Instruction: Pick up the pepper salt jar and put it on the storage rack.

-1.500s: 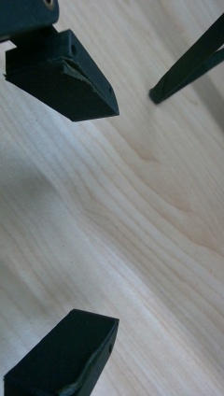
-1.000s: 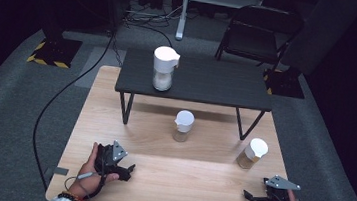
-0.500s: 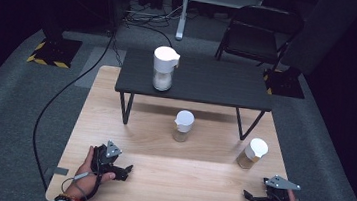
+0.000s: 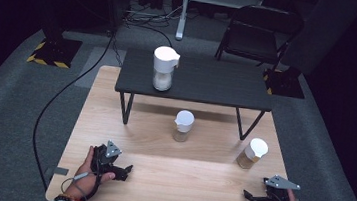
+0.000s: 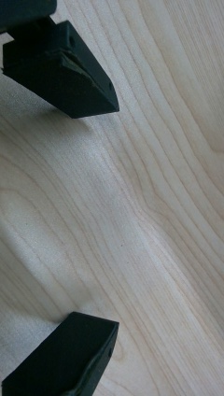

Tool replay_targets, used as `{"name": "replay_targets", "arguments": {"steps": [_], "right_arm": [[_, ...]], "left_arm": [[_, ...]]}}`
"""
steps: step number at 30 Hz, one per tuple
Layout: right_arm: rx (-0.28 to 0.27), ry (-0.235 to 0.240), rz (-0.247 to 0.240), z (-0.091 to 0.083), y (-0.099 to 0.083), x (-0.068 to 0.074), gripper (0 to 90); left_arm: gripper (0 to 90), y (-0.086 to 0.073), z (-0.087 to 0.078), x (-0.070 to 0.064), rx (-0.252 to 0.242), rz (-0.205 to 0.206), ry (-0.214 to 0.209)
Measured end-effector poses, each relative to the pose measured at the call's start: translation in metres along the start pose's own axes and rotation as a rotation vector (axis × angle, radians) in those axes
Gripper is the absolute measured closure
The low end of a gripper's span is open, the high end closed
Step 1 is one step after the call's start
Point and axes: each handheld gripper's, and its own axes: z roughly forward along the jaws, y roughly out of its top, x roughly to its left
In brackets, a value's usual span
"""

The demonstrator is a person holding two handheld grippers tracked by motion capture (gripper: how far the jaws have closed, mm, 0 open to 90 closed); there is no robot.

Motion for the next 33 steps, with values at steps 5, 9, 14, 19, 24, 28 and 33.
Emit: {"name": "replay_targets", "arguments": {"steps": [5, 9, 14, 19, 24, 28, 33], "right_arm": [[0.000, 0.000, 0.001, 0.000, 0.000, 0.000, 0.0], [0.000, -0.002, 0.001, 0.000, 0.000, 0.000, 0.0], [-0.003, -0.017, 0.000, -0.001, 0.000, 0.004, 2.2], [-0.058, -0.002, 0.021, -0.009, -0.003, 0.009, 2.3], [-0.081, 0.028, -0.002, -0.013, -0.001, 0.019, 2.3], [-0.106, 0.041, -0.015, -0.015, 0.002, 0.027, 2.2], [-0.125, 0.047, -0.019, -0.018, 0.005, 0.035, 2.3]], "left_arm": [[0.1, 0.000, 0.000, 0.000, 0.000, 0.000, 0.000], [0.1, 0.000, 0.000, 0.000, -0.001, 0.000, 0.000], [0.1, -0.001, 0.000, 0.000, -0.001, -0.001, 0.000], [0.1, -0.001, 0.000, 0.000, -0.001, 0.000, -0.001], [0.1, -0.001, 0.000, 0.000, -0.001, 0.000, -0.001], [0.1, -0.001, 0.000, 0.000, -0.001, 0.000, -0.001], [0.1, -0.001, 0.000, 0.000, -0.001, 0.000, -0.001]]}}
